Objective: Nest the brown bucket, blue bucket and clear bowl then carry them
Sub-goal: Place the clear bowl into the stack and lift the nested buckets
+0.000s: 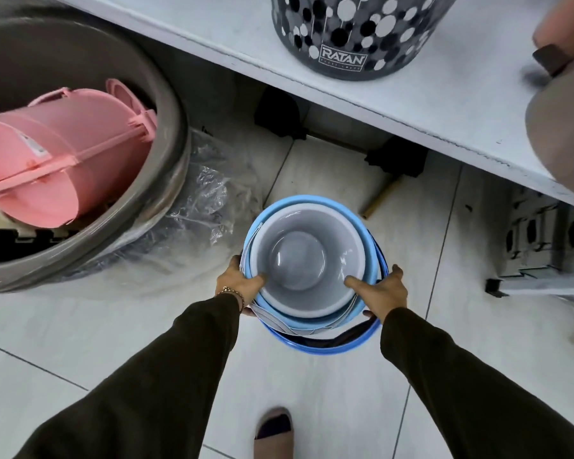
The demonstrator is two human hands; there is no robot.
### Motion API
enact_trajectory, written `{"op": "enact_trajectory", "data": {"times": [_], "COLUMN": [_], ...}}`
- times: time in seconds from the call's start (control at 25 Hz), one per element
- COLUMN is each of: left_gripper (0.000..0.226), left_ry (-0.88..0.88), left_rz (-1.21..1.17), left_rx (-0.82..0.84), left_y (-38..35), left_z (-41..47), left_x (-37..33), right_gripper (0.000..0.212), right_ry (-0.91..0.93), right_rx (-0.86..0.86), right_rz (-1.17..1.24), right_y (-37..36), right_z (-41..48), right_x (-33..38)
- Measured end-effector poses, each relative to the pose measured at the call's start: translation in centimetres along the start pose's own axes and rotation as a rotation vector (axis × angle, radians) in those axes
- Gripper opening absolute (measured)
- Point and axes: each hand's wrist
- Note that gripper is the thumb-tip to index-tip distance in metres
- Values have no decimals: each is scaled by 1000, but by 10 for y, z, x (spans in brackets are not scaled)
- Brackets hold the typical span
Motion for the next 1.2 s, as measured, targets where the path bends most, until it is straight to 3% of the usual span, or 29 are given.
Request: {"op": "enact_trajectory", "data": {"times": [0.12,0.36,0.56,0.68,0.8,1.0,1.2], "left_gripper": [56,56,49,57,67,63,67], "left_ry": [3,-64,-164,-259,-364,-582,-749], "left_rz": [5,-4,-8,-6,-33,-78,-58], "left_rx": [-2,17,33,5,-42,-90,-145], "left_y": [4,23,58,93,128,185,226], "left_z": [-21,-101,-200,-279,-362,-493,-581], "left_x": [5,10,-12,-34,-53,-94,-147], "right_gripper": [77,92,91,82,90,92,87], "right_ry": [-23,68,161,225,342,541,640], "right_rx": [2,-67,-149,-183,-246,-325,-362], "right_rz": [82,152,224,246,277,326,374], "right_y": [13,46,97,139,190,272,327], "right_z": [-18,-98,-198,-276,-359,-482,-551], "right_x": [-7,-21,-14,6,32,76,120]}}
Point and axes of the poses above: each hand's wrist, its own z-axis towards the middle knuckle, its own y-axis out of the back of the hand, x = y × z
